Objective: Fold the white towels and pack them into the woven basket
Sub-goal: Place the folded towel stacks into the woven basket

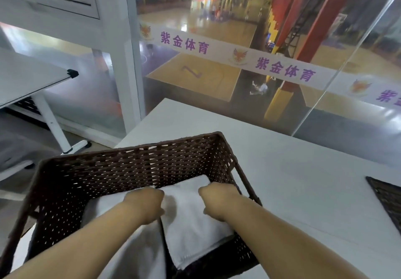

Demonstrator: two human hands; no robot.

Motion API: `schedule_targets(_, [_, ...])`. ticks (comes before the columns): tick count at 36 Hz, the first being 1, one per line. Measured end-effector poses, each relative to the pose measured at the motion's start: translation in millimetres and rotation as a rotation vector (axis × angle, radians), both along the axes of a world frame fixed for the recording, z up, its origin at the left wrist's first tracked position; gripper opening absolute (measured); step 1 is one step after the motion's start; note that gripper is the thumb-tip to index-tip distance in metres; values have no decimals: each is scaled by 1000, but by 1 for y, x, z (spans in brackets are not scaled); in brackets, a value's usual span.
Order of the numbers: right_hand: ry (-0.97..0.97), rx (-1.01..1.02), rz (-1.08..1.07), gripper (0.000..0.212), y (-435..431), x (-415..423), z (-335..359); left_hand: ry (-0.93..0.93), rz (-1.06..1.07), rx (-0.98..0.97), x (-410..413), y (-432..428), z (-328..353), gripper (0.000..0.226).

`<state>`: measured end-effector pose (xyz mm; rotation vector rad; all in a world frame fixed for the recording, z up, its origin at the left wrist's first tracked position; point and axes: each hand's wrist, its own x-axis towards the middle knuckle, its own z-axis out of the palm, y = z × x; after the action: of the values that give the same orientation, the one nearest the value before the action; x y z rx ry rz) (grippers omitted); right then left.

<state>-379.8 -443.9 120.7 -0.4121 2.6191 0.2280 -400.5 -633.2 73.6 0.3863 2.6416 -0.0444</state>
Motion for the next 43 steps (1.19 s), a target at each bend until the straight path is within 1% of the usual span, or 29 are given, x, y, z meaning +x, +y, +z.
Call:
schedule_targets(3, [120, -76, 77, 24, 9, 5, 37, 121, 30, 49, 0, 3, 35, 30])
schedule_targets(6, [209, -156, 101, 33, 22, 14, 76, 233, 35, 136, 3, 9, 70, 20])
schedule_targets(10, [286, -201, 88, 40, 51, 35, 126, 383, 13, 216, 16, 25, 117, 21])
schedule_targets(15, [379, -224, -12, 51, 113, 79, 169, 544, -43, 282, 48, 64, 163, 22])
schedule_targets(18, [398, -212, -92, 55, 158, 112, 180, 575, -62, 325, 72, 100, 177, 21])
schedule_targets(21, [403, -207, -191, 55, 207, 151, 180, 599, -133, 342, 97, 143, 180, 21])
schedule_targets(27, [313, -183, -432, 57, 310, 235, 145, 442, -208, 419, 153, 238, 146, 22])
schedule_targets(35, [99, -158, -739, 59, 424, 348, 57, 160, -319, 497, 232, 366, 57, 25])
schedule_targets(39, [17, -156, -852, 59, 456, 390, 12, 13, -377, 462, 270, 415, 11, 27])
schedule_targets(41, [-3, -183, -910, 60, 467, 404, -9, -69, -390, 453, 286, 435, -14, 35])
schedule_targets(43, [-9, -218, -963, 61, 473, 412, -30, -134, -378, 447, 298, 449, -37, 48])
